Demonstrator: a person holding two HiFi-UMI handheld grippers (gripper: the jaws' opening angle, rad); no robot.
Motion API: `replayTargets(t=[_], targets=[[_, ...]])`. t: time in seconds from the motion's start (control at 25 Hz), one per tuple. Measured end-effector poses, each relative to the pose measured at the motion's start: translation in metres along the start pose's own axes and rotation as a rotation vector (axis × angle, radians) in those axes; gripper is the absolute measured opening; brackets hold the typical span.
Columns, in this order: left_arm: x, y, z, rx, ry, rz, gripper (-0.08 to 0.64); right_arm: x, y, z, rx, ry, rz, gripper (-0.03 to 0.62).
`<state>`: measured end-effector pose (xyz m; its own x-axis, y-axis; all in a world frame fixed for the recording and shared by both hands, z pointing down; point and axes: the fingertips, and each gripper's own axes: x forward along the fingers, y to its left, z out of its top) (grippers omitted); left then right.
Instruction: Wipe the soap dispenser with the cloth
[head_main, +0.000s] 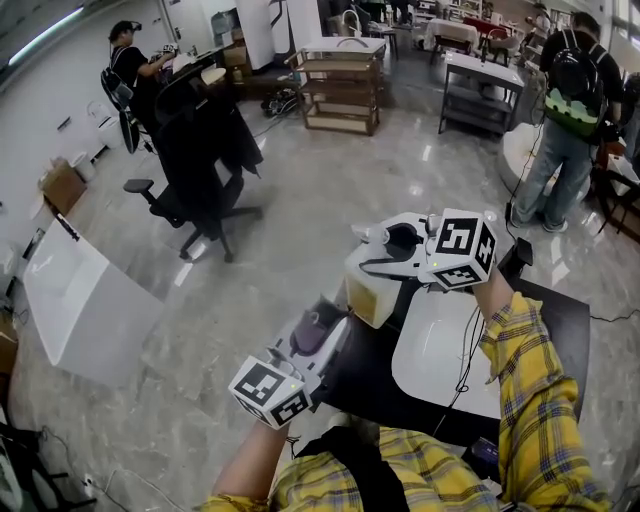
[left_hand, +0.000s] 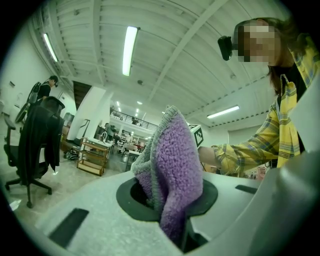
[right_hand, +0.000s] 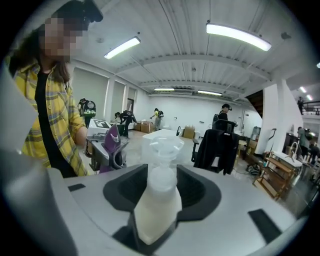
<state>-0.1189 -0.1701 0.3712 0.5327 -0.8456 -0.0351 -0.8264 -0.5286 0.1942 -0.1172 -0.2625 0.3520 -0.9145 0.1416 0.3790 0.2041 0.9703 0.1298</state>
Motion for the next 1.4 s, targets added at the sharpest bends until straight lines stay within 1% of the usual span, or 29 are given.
replayTargets(t=[0.08,0.16,0.24,0.4,0.48,0.76,0.96,1.04,1.28,1.4], targets=[[0.001,0.002,-0.001,0.002,0.002,0.006,0.061,0.0,0.0,0.0,0.023,-0.019,0.023,0.167],[0.003,0.006,-0.002,0.001,0.003,0.012,0.06,0.001,-0.002,0.0,0.063,-0.047,0.019,0.164],[0.005,0.008,-0.003,-0.004,0.005,0.015,0.06,0.002,-0.004,0.0,0.099,-0.06,-0.009,0.161],[0.014,0.007,-0.005,-0.008,0.009,0.012,0.061,0.001,-0.007,0.0,0.128,-0.055,-0.09,0.161],[0.019,0.007,-0.007,-0.008,0.009,0.007,0.061,0.0,-0.009,0.0,0.153,-0.06,-0.148,0.161],[0.028,0.0,-0.009,-0.014,0.008,-0.015,0.061,-0.004,-0.016,-0.002,0.26,-0.075,-0.394,0.161],[0.034,-0.004,-0.009,-0.013,0.002,-0.021,0.061,-0.01,-0.022,-0.006,0.362,-0.079,-0.599,0.161],[0.033,-0.006,-0.008,-0.016,0.001,-0.022,0.06,-0.012,-0.023,-0.005,0.388,-0.087,-0.673,0.161],[0.028,-0.007,-0.01,-0.017,0.009,-0.022,0.061,-0.014,-0.026,-0.006,0.443,-0.109,-0.838,0.161],[0.025,-0.005,-0.009,-0.008,0.011,-0.022,0.06,-0.012,-0.026,-0.005,0.458,-0.131,-0.888,0.161]])
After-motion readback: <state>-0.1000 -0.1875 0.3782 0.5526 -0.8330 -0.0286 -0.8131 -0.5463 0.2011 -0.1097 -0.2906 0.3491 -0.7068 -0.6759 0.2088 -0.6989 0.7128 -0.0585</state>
